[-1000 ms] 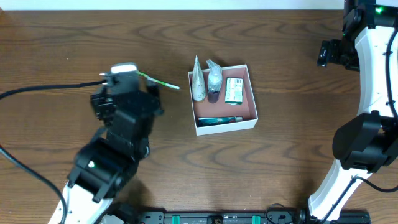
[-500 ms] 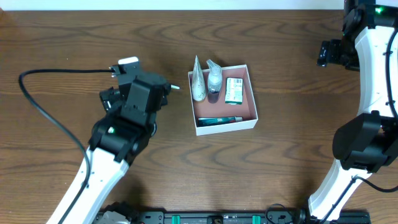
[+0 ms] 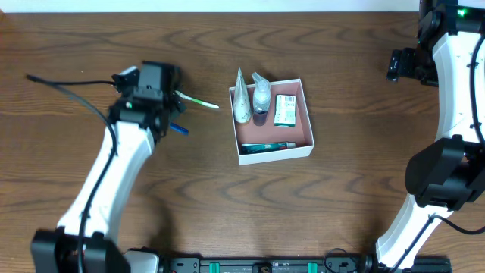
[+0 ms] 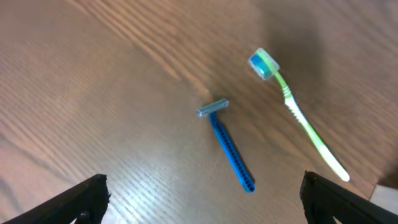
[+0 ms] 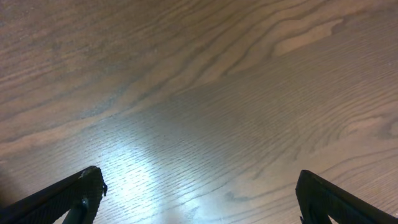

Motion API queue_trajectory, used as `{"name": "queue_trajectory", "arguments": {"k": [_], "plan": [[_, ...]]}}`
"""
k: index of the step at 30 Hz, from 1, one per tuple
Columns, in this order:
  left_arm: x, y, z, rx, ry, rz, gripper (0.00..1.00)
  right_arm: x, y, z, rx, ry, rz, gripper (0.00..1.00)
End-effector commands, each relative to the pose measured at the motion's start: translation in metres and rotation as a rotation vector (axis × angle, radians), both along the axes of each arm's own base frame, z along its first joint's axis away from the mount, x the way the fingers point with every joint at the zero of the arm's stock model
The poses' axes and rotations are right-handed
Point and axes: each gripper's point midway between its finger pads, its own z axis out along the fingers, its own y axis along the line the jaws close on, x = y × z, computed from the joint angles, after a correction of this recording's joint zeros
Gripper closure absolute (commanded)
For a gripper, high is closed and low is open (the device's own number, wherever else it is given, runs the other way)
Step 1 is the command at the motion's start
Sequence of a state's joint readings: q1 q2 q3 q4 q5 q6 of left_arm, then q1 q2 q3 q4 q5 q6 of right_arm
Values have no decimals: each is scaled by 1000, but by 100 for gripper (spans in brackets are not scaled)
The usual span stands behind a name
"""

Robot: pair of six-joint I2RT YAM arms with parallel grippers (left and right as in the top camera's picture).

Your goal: Pack container

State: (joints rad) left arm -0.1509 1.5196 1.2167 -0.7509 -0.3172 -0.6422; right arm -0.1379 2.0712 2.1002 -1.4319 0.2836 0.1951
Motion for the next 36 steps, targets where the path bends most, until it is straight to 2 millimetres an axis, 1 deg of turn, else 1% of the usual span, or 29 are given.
{"name": "queue_trajectory", "arguments": {"k": [1,7,10,14,16,22,25,27,32,36], "plan": [[13,-4,-1,-91,32,25,2,3,2,8,-4,-29,-10,1],[18,-16,-16,-160,148,0,2,3,2,8,-4,-29,-10,1],[16,-22,-22,-191,186,-10,2,3,2,8,-4,-29,-10,1],[12,-37,-23,-275,204,-40,2,3,2,8,-4,-29,-10,1],[7,-37,-25,-277,227,-38,2,3,2,8,-4,-29,-10,1],[1,-36,-27,-275,251,-34,2,3,2,8,-4,-29,-10,1],[3,-38,-26,-291,242,-27,2,3,2,8,-4,-29,-10,1],[4,-39,-26,-304,232,9,2,3,2,8,-4,-29,-10,1],[12,-36,-24,-350,178,123,2,3,2,8,-4,-29,-10,1],[21,-36,-22,-362,139,137,2,3,2,8,-4,-29,-10,1]]}}
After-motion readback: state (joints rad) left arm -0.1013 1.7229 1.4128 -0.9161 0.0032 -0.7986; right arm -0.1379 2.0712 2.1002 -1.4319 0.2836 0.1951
